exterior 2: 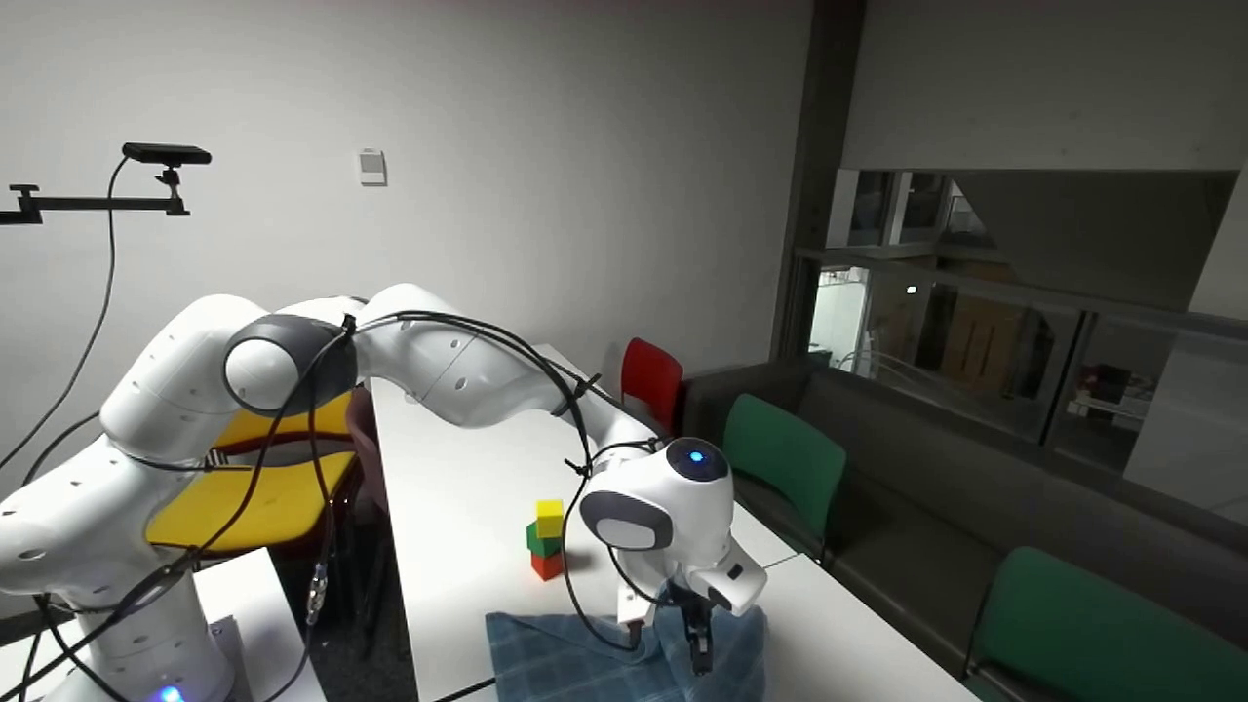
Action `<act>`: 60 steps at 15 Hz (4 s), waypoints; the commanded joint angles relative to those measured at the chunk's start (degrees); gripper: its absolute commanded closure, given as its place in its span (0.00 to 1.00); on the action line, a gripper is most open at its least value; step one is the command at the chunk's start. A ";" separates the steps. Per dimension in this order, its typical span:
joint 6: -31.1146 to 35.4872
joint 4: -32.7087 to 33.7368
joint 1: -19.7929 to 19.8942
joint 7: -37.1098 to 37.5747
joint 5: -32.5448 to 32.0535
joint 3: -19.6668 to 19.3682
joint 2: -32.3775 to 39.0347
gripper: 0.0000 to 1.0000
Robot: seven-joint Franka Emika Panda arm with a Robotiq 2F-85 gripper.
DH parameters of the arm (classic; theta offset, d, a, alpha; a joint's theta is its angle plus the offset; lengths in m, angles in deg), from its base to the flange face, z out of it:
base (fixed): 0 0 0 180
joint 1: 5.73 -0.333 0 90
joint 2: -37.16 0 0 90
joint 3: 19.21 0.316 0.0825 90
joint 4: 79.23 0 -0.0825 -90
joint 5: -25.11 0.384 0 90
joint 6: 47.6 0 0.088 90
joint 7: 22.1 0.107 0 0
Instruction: Unfold the cloth
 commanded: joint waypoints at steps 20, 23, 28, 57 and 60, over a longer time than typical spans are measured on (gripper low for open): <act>1.55 23.99 7.54 -22.20 -6.39 7.34 17.16 0.00; 0.06 27.38 8.18 -22.40 -7.10 8.13 19.69 0.00; -2.03 31.22 7.45 -23.54 -6.45 7.56 22.27 0.00; -11.35 45.83 7.32 -25.58 -6.16 7.20 31.32 1.00; -11.14 46.36 7.90 -25.09 -5.77 7.22 30.74 1.00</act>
